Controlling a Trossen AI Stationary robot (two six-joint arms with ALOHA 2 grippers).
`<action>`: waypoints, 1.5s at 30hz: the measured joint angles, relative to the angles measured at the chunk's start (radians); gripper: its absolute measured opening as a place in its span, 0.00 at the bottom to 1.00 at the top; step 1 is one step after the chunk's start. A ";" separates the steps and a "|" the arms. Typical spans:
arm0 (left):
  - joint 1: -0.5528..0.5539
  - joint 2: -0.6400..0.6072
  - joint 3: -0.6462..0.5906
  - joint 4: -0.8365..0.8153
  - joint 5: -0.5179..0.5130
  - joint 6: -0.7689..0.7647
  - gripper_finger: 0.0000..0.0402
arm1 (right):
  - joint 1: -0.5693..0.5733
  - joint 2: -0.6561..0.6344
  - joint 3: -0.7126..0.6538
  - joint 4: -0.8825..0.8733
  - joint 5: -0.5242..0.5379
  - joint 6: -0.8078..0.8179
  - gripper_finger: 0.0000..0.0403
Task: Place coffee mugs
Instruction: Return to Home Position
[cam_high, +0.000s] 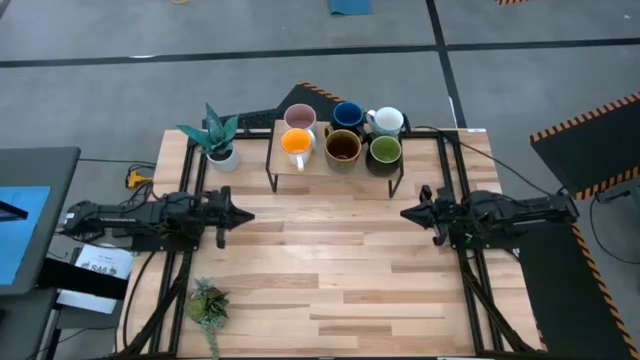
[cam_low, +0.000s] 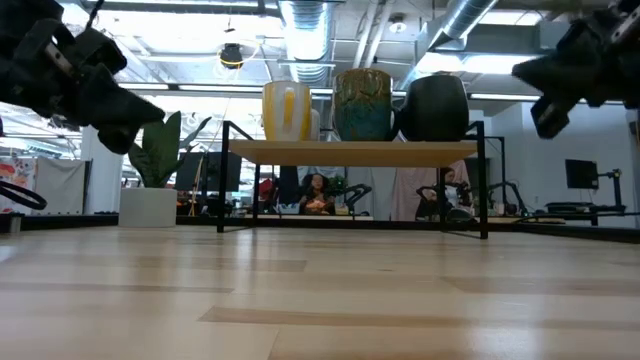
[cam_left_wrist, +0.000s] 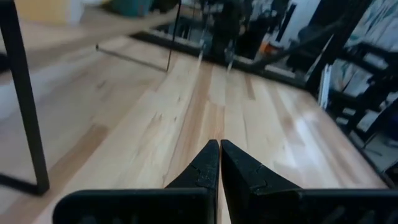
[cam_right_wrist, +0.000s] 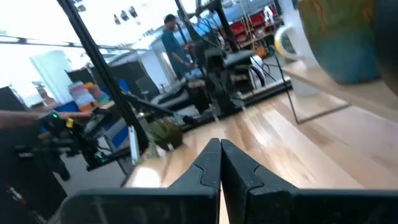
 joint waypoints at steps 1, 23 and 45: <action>0.000 -0.016 0.000 0.001 0.000 0.000 0.00 | 0.000 -0.009 0.000 -0.026 0.009 0.000 0.06; 0.000 -0.109 0.000 -0.003 0.032 -0.005 0.00 | 0.000 0.035 -0.002 -0.098 0.029 -0.086 0.11; 0.000 -0.109 0.000 -0.002 0.031 -0.007 0.00 | 0.000 0.036 -0.003 -0.101 0.029 -0.086 0.11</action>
